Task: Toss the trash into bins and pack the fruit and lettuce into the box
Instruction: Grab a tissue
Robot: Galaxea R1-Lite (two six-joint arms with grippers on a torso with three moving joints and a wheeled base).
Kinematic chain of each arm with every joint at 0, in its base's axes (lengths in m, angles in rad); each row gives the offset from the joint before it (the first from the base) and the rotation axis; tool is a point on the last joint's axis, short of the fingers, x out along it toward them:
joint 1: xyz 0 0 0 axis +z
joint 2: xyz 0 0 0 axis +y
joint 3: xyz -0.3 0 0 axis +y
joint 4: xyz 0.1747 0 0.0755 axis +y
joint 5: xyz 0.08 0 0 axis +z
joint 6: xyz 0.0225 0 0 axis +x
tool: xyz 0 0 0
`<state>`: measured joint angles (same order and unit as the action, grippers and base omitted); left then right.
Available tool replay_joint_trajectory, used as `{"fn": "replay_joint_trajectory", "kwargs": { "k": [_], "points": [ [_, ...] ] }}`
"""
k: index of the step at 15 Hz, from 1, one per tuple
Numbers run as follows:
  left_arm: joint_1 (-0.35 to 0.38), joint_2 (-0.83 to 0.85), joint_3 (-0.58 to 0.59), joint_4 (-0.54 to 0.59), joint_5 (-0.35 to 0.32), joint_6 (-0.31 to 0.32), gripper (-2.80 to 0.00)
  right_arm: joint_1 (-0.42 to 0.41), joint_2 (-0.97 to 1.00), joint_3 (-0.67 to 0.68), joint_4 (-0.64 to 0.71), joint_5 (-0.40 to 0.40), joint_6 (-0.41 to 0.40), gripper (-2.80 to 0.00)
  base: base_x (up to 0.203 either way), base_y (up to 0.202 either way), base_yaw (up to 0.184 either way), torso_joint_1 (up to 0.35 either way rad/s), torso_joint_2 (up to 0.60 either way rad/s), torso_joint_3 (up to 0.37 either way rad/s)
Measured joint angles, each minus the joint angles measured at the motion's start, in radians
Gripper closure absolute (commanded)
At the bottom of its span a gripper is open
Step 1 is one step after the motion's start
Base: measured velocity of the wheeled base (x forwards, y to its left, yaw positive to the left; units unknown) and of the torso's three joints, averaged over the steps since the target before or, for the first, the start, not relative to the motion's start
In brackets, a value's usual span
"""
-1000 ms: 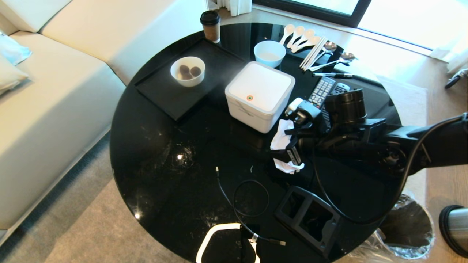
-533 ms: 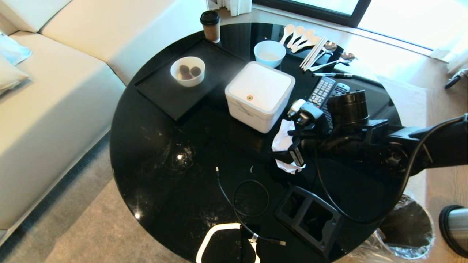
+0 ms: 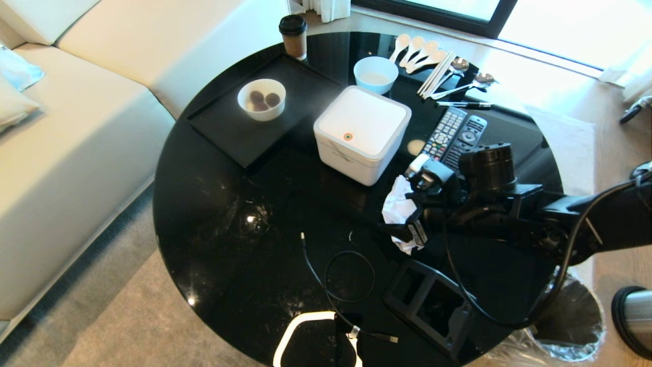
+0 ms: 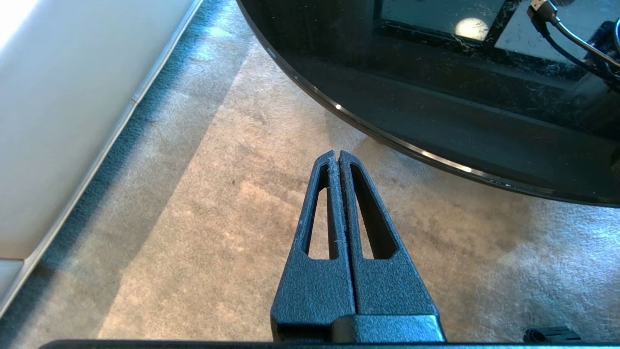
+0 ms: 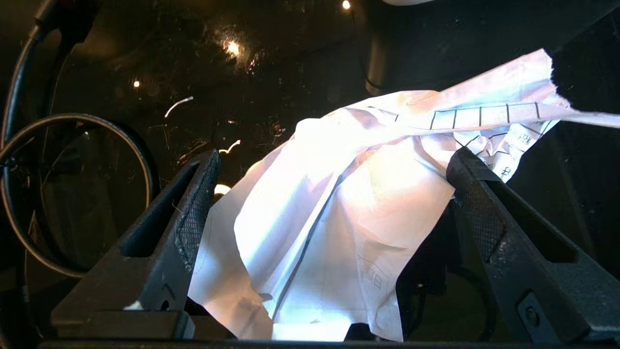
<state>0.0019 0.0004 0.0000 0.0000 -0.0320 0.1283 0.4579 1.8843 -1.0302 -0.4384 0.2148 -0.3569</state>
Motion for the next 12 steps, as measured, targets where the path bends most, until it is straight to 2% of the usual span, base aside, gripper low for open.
{"fn": "replay_joint_trajectory", "kwargs": {
  "k": [6, 7, 12],
  "points": [
    [0.000, 0.000, 0.000, 0.000, 0.000, 0.001, 0.00, 0.001, 0.003, 0.029, -0.017, 0.000, 0.000, -2.80, 0.000, 0.000, 0.000, 0.000, 0.00, 0.000],
    [0.000, 0.000, 0.000, 0.000, 0.000, 0.000, 0.00, 0.001, 0.003, 0.029, -0.017, 0.000, -0.001, 0.00, 0.000, 0.000, 0.000, 0.000, 0.00, 0.000],
    [0.000, 0.000, 0.000, 0.000, 0.000, 0.001, 0.00, 0.002, 0.003, 0.028, -0.018, 0.000, -0.003, 0.00, 0.000, 0.000, 0.000, 0.000, 0.00, 0.000]
  ]
}}
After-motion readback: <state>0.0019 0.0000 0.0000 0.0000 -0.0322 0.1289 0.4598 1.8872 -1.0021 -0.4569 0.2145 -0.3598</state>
